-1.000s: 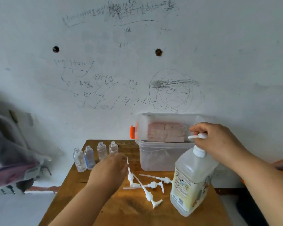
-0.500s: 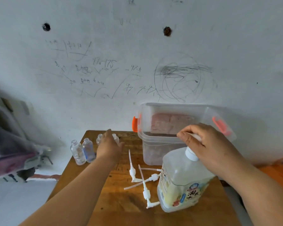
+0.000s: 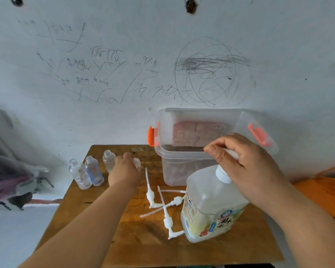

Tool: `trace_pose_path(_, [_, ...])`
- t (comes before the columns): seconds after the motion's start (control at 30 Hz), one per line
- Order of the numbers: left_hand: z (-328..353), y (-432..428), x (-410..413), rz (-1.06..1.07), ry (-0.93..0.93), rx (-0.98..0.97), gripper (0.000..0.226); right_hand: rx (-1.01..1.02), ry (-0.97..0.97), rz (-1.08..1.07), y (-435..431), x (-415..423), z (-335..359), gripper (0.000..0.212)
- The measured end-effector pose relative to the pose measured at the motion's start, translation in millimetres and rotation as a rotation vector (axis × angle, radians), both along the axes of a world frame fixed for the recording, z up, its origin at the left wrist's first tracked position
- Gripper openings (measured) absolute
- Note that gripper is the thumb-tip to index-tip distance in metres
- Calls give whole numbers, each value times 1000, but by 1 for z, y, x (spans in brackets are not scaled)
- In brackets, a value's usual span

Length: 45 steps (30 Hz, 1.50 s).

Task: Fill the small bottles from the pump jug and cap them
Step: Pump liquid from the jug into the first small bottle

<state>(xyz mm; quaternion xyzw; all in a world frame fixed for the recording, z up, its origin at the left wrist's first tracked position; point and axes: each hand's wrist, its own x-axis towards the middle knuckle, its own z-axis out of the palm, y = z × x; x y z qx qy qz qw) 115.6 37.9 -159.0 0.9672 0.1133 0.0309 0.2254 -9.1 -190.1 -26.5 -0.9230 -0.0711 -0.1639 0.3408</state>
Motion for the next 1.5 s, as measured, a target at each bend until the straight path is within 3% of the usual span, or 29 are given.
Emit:
trace_pose_path(0.27, [16,4,-43,-6,-114,-158,38,34,25,3,-1,-1,0,29])
trace_pose_path(0.4, [28,11,-81,-113,9,-70,32,15,48,11,-1,-4,3,25])
trace_pose_path(0.53, [21,13,-112,-151,142,-47,49,9,71,16,-2,-5,4,21])
trace_pose_path(0.77, [-3,17,-134,-102,207,-293,74,3,144,62,1,-7,12,21])
trace_pose_path(0.9, [6,10,-141,-75,206,-370,78,-93,262,140,-2,-16,33,27])
trace_pose_path(1.0, [39,1,-141,-151,107,-490,74,111,335,136,-4,-17,48,49])
trace_pose_path(1.1, [82,-17,-138,-308,20,-618,63,279,184,-98,1,0,61,57])
trace_pose_path(1.23, [109,-44,-134,-415,-33,-539,63,32,267,-245,22,27,58,57])
trace_pose_path(1.33, [110,-53,-131,-437,-46,-504,61,-28,440,-285,24,35,47,59])
trace_pose_path(1.5, [106,-56,-122,-418,-88,-376,62,-68,491,-250,22,30,51,49])
